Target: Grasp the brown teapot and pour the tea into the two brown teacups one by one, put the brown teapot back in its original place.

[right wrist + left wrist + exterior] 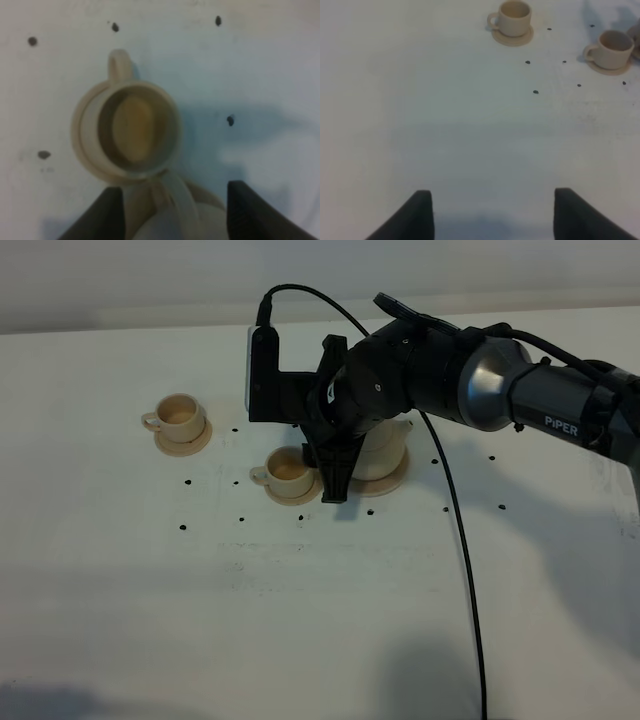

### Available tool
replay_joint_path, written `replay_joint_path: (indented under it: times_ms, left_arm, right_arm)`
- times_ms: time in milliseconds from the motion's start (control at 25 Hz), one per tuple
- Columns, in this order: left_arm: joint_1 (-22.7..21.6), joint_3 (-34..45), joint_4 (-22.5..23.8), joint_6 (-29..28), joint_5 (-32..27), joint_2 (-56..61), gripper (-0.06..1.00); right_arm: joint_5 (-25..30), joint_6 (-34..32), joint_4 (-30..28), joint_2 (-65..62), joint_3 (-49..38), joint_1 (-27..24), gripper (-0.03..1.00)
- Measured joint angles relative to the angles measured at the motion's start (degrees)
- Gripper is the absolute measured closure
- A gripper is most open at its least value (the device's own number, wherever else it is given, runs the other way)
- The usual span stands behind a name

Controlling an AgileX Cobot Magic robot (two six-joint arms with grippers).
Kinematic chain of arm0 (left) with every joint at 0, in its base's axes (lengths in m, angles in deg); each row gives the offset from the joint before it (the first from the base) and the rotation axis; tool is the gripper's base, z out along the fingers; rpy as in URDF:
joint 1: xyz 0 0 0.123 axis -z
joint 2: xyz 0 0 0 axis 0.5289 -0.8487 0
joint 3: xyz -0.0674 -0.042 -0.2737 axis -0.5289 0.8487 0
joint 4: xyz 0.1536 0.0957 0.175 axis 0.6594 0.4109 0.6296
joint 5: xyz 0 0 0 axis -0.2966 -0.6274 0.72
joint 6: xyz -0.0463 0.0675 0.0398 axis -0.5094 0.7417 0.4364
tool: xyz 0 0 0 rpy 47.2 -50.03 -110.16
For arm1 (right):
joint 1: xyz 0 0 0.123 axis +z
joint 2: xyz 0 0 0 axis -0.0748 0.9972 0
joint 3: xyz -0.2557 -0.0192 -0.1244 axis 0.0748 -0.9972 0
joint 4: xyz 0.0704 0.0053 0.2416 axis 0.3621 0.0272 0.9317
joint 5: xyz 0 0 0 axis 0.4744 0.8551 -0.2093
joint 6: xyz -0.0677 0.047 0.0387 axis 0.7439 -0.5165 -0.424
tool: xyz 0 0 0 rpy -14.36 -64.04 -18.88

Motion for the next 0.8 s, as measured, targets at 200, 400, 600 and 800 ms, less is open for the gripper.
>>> replay_joint_path:
  times_ms: [200,400,600,800]
  left_arm:
    - [0.0,0.0,0.0,0.0,0.0,0.0,0.45]
    - [0.0,0.0,0.0,0.0,0.0,0.0,0.45]
    - [0.0,0.0,0.0,0.0,0.0,0.0,0.45]
    - [0.0,0.0,0.0,0.0,0.0,0.0,0.45]
  right_arm:
    - [-1.0,3.2,-0.6,0.2,0.0,0.0,0.53]
    - [-3.1,4.5,-2.9,1.2,0.0,0.0,0.56]
    - [-3.1,4.9,-5.7,2.6,0.0,0.0,0.57]
    - [-3.1,5.0,-5.8,2.9,0.0,0.0,0.57]
